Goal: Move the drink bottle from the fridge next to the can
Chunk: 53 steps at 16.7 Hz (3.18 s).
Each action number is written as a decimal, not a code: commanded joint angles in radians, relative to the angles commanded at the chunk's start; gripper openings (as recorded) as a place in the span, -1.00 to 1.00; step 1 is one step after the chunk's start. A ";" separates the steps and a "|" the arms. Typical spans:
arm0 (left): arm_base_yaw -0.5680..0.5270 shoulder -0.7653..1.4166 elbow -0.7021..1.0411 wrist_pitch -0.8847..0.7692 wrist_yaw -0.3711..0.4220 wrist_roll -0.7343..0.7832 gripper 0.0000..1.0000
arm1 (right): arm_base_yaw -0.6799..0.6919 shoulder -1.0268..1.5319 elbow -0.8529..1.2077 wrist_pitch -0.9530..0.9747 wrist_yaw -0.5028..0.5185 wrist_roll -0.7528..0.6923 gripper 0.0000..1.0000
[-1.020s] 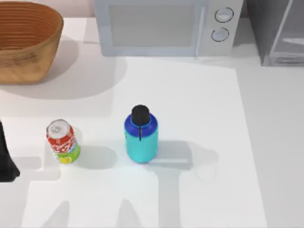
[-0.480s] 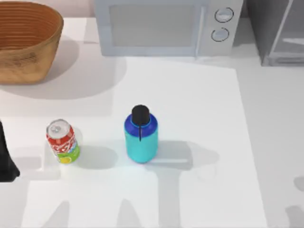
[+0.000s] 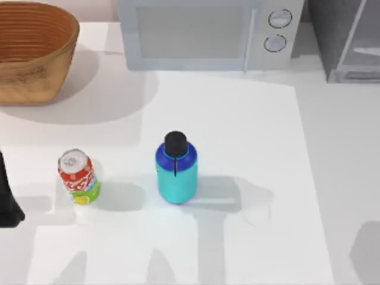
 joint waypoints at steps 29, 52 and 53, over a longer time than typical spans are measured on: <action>0.000 0.000 0.000 0.000 0.000 0.000 1.00 | -0.027 0.607 0.137 0.786 -0.174 0.280 1.00; 0.000 0.000 0.000 0.000 0.000 0.000 1.00 | 0.701 0.526 0.001 1.425 0.192 1.081 1.00; 0.000 0.000 0.000 0.000 0.000 0.000 1.00 | 0.780 0.511 -0.023 1.452 0.248 1.130 1.00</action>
